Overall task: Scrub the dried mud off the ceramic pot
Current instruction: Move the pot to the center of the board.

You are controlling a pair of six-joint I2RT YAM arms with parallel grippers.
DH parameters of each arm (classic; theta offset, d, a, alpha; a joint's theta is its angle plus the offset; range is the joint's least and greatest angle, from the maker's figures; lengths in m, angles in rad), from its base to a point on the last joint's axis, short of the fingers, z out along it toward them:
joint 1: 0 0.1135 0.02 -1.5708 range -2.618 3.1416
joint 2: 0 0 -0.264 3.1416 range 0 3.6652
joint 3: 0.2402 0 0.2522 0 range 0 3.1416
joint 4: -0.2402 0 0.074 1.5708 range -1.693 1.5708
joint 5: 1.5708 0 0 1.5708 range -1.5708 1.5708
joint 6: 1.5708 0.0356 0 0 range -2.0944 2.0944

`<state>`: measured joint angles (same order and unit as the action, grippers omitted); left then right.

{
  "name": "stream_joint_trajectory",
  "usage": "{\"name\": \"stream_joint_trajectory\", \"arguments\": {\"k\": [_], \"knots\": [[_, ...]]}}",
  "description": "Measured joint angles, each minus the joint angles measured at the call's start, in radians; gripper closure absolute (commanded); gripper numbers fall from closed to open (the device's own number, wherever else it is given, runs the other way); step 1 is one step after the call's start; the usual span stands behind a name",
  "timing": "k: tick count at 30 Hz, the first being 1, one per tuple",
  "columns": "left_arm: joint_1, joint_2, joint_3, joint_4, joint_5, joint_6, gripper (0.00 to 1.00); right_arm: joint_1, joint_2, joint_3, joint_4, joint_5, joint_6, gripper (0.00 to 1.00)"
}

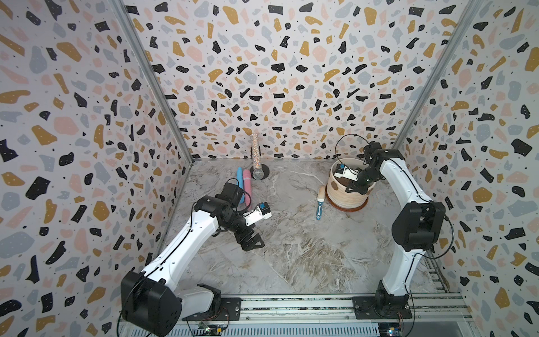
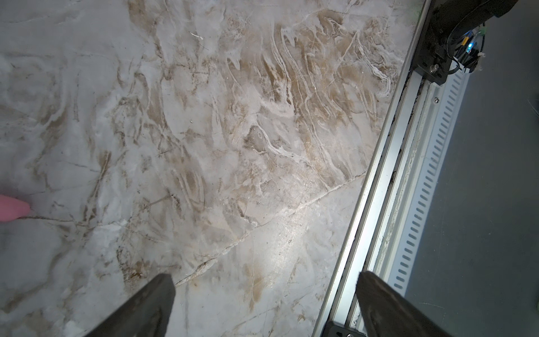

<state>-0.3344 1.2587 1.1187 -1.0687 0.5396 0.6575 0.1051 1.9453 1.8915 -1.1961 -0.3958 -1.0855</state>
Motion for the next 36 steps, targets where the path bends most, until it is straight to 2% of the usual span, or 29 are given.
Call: {"name": "stream_joint_trajectory", "arguments": {"k": [5,12,26,28,29,30,31,32,36], "knots": [[0.036,-0.008,0.0,-0.012,0.004,0.013,0.0,0.094,-0.002,-0.002,-0.015,-0.012,-0.061,1.0],[0.16,-0.07,0.009,-0.071,0.029,0.051,0.0,0.243,0.001,-0.002,-0.028,-0.054,-0.152,1.0],[0.337,-0.129,0.04,-0.215,0.084,0.119,0.0,0.473,0.022,0.01,-0.027,-0.118,-0.221,1.0],[0.35,-0.135,0.04,-0.226,0.09,0.121,0.0,0.489,0.026,0.013,-0.026,-0.131,-0.228,0.92],[0.354,-0.137,0.04,-0.231,0.092,0.122,0.0,0.495,0.027,0.013,-0.026,-0.135,-0.23,0.82],[0.357,-0.14,0.04,-0.236,0.092,0.123,0.0,0.499,0.027,0.013,-0.026,-0.136,-0.227,0.56],[0.359,-0.143,0.04,-0.24,0.093,0.125,0.0,0.502,0.027,0.013,-0.024,-0.147,-0.235,0.15],[0.36,-0.144,0.04,-0.241,0.093,0.125,0.0,0.505,0.027,0.014,-0.018,-0.161,-0.236,0.02],[0.362,-0.147,0.037,-0.238,0.1,0.122,0.0,0.513,0.008,0.015,-0.004,-0.216,-0.228,0.0]]}}
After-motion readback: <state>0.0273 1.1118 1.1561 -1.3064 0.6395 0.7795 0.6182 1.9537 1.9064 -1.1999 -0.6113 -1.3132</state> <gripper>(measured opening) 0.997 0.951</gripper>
